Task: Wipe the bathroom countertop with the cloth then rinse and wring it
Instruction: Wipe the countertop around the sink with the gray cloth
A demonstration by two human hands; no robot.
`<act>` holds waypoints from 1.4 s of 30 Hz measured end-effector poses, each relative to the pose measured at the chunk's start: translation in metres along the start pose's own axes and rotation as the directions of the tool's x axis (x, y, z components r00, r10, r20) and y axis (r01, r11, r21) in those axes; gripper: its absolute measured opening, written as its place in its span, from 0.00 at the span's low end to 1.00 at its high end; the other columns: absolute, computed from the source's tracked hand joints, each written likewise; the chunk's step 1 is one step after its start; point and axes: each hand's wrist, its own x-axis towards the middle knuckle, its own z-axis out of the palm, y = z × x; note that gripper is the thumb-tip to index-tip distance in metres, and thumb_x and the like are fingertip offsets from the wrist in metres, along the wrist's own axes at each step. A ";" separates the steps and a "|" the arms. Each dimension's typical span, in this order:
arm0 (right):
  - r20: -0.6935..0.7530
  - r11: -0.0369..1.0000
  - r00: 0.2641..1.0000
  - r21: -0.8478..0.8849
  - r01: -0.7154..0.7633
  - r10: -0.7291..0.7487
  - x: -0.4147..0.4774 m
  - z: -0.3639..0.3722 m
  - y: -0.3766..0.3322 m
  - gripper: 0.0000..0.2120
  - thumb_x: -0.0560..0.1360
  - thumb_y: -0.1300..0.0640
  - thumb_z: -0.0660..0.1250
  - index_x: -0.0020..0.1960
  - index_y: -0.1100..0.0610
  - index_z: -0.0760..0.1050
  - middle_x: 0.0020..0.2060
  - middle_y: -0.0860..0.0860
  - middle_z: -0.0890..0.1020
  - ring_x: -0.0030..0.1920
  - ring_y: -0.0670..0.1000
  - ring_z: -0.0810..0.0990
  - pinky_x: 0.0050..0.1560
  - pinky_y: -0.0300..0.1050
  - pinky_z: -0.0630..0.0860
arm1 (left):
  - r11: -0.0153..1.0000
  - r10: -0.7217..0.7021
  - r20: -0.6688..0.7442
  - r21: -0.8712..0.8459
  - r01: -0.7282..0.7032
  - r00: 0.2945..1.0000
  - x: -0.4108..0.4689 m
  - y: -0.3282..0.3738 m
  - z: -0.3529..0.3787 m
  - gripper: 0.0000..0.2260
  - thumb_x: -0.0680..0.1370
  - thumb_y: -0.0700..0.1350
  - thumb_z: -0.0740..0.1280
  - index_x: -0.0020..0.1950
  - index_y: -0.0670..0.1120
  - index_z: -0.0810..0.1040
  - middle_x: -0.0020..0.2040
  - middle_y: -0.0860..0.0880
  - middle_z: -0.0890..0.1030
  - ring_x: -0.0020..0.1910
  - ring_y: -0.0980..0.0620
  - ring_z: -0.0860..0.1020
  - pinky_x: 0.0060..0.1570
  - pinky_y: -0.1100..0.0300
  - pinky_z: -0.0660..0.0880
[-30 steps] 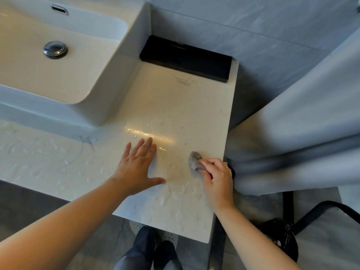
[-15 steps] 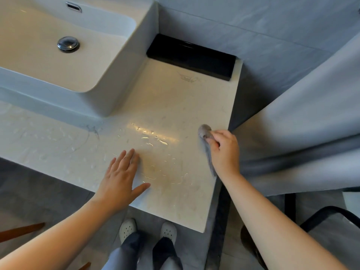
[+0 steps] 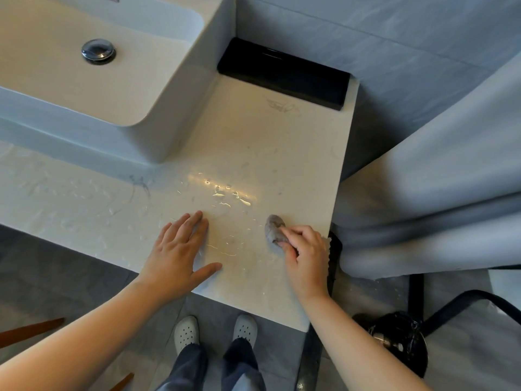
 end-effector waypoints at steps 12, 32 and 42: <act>-0.084 0.983 0.987 0.135 -0.123 0.135 0.050 -0.032 -0.018 0.07 0.76 0.59 0.67 0.51 0.60 0.81 0.44 0.48 0.76 0.46 0.49 0.77 0.46 0.27 0.70 | 0.998 0.023 0.005 0.052 -0.023 1.000 0.004 -0.007 -0.009 0.38 0.73 0.70 0.50 0.74 0.47 0.65 0.74 0.48 0.65 0.71 0.44 0.64 0.69 0.46 0.60; 0.129 0.987 0.991 0.154 -0.053 0.033 0.021 0.018 -0.034 0.06 0.76 0.54 0.66 0.41 0.53 0.78 0.36 0.44 0.77 0.38 0.47 0.75 0.38 0.44 0.71 | 0.997 0.082 -0.012 0.013 -0.082 0.997 0.003 -0.018 -0.006 0.36 0.74 0.69 0.51 0.74 0.48 0.64 0.75 0.49 0.64 0.72 0.46 0.62 0.70 0.45 0.58; 0.246 0.983 0.955 0.033 -0.178 0.165 0.097 -0.022 -0.022 0.20 0.78 0.47 0.63 0.67 0.54 0.72 0.60 0.49 0.78 0.61 0.49 0.75 0.62 0.48 0.73 | 0.996 0.093 -0.029 0.011 -0.093 0.995 0.003 -0.019 -0.006 0.35 0.74 0.69 0.52 0.74 0.48 0.65 0.74 0.49 0.65 0.71 0.47 0.62 0.69 0.48 0.56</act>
